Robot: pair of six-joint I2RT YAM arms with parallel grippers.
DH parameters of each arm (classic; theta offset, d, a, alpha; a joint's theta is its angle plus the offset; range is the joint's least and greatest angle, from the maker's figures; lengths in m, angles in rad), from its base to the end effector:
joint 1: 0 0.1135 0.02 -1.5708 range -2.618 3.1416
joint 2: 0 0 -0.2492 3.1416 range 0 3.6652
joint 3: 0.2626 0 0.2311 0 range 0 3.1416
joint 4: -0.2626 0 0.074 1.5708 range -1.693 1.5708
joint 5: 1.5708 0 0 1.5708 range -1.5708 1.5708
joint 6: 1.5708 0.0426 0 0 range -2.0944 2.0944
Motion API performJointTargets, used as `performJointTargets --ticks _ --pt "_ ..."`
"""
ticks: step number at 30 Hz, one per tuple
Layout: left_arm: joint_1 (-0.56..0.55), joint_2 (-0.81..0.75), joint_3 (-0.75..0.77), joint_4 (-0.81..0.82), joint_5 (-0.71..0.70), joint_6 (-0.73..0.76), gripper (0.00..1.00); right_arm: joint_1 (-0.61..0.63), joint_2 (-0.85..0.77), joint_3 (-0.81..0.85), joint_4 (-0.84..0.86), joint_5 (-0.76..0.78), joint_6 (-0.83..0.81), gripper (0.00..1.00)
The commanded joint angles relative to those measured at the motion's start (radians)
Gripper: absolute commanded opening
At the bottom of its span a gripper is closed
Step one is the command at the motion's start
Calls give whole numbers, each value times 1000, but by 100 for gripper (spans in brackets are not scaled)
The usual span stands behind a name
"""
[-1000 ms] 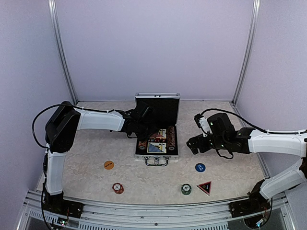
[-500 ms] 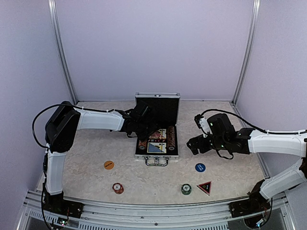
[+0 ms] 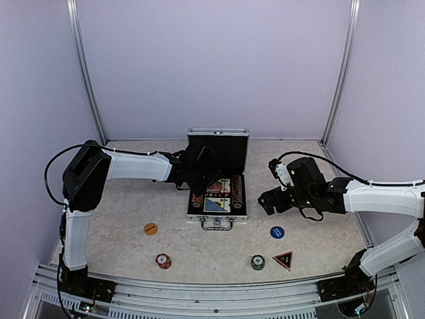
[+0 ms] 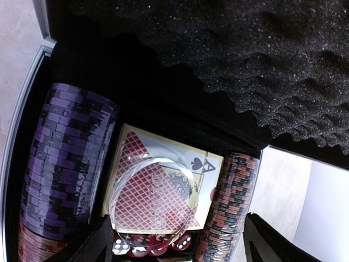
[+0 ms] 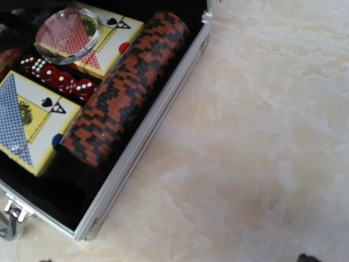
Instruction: Pack up texas hold em set
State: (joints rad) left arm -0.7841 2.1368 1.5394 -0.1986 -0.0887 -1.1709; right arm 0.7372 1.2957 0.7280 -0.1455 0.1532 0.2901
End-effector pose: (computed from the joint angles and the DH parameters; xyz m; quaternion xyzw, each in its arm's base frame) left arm 0.3237 -0.3175 0.1647 -0.1942 0.9045 -0.2900 0.2450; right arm 0.1973 0.1703 0.2080 -0.1700 0.8913 0.1431 0.3953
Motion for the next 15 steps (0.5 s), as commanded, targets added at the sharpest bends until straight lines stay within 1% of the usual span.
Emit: performJointTargets --ticks 1,15 --pt "-1 -48 -10 23 14 -7 82 -2 -3 27 -5 -24 10 96" --pt "-15 -146 -130 34 19 -18 83 10 46 100 0 -103 15 92"
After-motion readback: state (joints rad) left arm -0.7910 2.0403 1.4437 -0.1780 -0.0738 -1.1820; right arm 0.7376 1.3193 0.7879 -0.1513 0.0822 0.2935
